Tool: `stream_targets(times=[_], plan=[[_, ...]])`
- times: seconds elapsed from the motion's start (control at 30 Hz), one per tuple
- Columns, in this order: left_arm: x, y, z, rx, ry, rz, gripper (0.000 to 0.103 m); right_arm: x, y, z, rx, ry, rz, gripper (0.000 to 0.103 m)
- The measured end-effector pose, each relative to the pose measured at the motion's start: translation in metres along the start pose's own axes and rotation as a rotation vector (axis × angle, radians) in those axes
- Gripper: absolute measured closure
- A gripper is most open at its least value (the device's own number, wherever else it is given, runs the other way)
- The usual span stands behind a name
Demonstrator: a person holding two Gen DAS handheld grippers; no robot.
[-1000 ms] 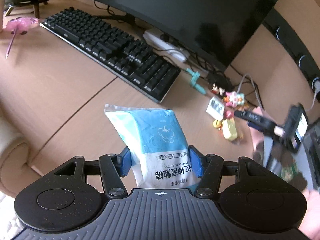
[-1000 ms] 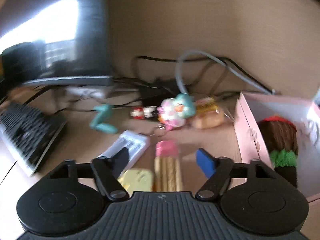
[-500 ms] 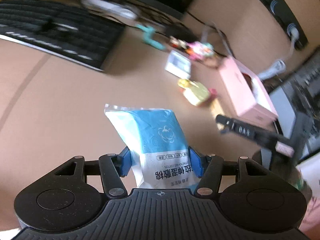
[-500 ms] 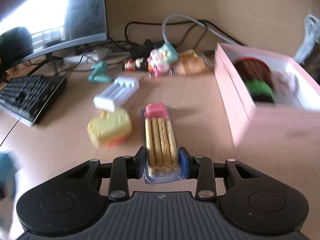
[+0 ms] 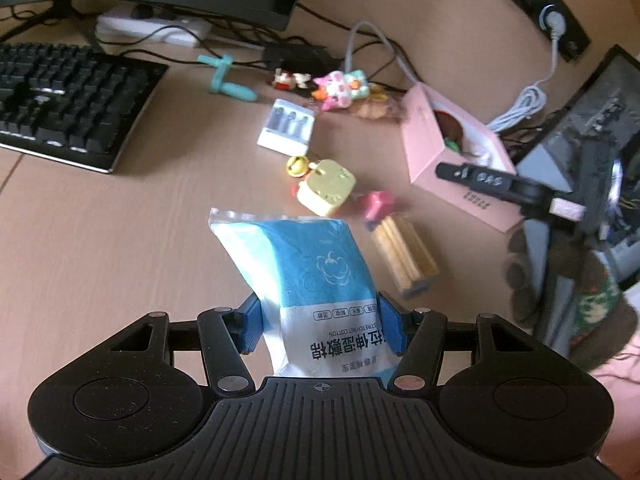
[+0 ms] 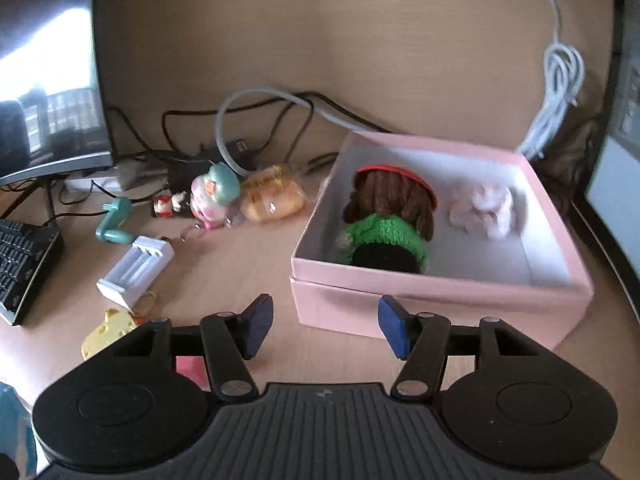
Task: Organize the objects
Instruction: 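Carry the bag and biscuit pack into the pink box and open both grippers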
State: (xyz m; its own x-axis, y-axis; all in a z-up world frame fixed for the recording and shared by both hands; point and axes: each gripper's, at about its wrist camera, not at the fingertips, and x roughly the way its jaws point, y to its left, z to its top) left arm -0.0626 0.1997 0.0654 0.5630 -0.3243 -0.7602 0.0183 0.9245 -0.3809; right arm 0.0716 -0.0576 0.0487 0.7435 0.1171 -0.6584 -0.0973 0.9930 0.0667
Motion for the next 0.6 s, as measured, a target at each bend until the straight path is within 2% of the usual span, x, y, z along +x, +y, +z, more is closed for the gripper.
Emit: stream_targets(times=[0.13,0.23,0.4,0.47,0.6], plan=[[0.005,-0.004,0.002,-0.014,0.013,0.067,0.040,-0.008,0.019,-0.006,-0.049,0.034,0.128,0.043],[0.006,-0.012,0.004,0.007,0.017,0.099,0.040,-0.006,0.041,-0.020,-0.127,0.094,0.205,0.043],[0.003,-0.026,0.005,0.050,-0.001,0.126,0.040,0.004,0.066,-0.031,-0.211,0.135,0.223,0.046],[0.004,-0.027,0.005,0.046,0.006,0.124,0.040,0.007,0.067,-0.031,-0.224,0.156,0.221,0.067],[0.013,-0.035,0.006,0.061,0.034,0.090,0.040,-0.005,0.062,-0.039,-0.259,0.174,0.194,0.071]])
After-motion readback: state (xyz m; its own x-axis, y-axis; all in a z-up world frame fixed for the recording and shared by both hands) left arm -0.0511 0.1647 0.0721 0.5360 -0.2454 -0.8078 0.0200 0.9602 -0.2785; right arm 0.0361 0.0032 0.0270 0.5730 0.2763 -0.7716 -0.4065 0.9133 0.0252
